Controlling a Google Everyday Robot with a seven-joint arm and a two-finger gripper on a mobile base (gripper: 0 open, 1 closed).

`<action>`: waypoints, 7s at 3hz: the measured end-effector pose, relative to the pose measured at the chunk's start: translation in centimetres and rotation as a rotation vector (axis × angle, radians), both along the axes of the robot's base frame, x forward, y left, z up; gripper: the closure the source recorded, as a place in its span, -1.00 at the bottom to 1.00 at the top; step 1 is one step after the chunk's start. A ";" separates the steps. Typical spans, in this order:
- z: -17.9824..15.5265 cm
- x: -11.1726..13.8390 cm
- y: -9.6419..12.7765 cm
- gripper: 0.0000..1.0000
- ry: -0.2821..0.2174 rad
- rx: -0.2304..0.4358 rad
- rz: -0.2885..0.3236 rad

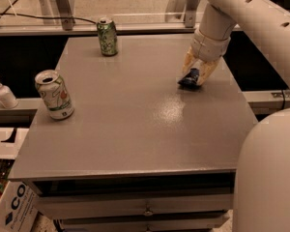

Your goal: Move rxbar blueberry near 7up can

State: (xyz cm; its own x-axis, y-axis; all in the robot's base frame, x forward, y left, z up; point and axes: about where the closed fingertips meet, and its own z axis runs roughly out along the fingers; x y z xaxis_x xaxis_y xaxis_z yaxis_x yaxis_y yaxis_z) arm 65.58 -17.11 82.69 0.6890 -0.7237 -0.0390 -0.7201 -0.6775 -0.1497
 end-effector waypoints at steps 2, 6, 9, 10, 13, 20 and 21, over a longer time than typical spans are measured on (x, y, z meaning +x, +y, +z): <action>2.0 -1.6 2.0 1.00 -0.009 0.066 0.006; 3.6 -11.6 13.7 1.00 0.110 0.264 0.151; 6.4 -10.1 16.4 1.00 0.027 0.348 0.222; 6.9 -9.4 19.8 1.00 0.013 0.376 0.279; 5.2 -9.0 28.4 1.00 0.031 0.419 0.394; 0.4 -7.6 33.1 -0.76 0.076 0.361 0.421; 0.2 -7.4 33.0 -1.00 0.080 0.360 0.419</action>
Offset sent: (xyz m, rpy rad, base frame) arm -0.0406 0.0317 0.0427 0.1180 0.0139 0.0070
